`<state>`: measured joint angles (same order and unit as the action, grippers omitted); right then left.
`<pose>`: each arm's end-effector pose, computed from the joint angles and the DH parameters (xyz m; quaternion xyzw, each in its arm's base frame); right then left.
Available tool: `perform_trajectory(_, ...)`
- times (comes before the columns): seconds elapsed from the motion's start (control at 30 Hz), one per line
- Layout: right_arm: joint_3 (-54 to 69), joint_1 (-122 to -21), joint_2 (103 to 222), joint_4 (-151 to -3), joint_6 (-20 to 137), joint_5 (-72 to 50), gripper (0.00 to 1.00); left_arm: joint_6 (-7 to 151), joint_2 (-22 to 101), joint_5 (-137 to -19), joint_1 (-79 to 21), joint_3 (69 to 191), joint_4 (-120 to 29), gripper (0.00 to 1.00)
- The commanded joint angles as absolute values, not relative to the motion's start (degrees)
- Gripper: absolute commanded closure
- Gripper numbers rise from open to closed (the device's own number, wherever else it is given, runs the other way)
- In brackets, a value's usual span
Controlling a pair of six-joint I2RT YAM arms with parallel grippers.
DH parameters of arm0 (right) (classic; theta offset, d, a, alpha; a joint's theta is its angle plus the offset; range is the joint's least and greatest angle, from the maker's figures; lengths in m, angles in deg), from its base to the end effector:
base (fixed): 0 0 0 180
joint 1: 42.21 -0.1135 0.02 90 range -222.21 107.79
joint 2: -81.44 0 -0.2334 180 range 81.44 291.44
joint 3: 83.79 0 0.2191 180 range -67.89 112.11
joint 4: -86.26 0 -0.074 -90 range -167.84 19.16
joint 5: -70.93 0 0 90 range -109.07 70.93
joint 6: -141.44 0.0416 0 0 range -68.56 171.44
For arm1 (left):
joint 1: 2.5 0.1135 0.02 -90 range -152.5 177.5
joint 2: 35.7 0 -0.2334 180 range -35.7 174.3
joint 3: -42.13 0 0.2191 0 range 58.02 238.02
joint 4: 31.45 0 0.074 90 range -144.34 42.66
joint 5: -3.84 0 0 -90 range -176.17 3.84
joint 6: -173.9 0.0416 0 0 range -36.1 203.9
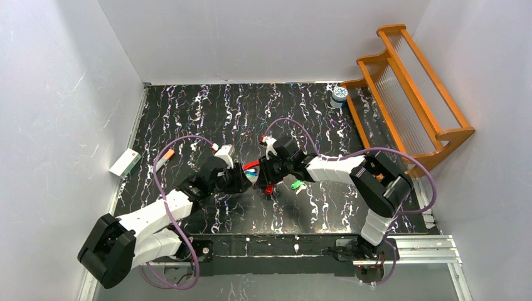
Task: Put the keys on the keyring
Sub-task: Pick up the keyring from the center of the board.
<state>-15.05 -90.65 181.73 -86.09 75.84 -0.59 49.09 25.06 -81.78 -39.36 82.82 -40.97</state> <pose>0.2133 0.2604 0.1568 -0.2530 0.8577 0.3681 0.2546 0.1679 -0.1298 0.1850 0.0347 0.8631 -0.3211 0.3882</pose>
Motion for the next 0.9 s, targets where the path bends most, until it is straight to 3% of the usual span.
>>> perform_trajectory(0.0, -12.78, -91.33, 181.25, -84.79, 74.55, -4.49, 0.62, 49.02, 23.92, -81.29, -38.98, 82.37, -41.69, 0.58)
perform_trajectory(0.4, -12.35, -92.55, 182.49, -84.26, 73.12, -7.58, 0.6, 48.86, 23.81, -81.16, -38.98, 82.19, -41.4, 0.58)
perform_trajectory(0.87, -12.38, -92.57, 182.6, -85.57, 72.09, -8.15, 0.98, 49.42, 21.88, -81.77, -38.98, 82.11, -42.43, 0.58)
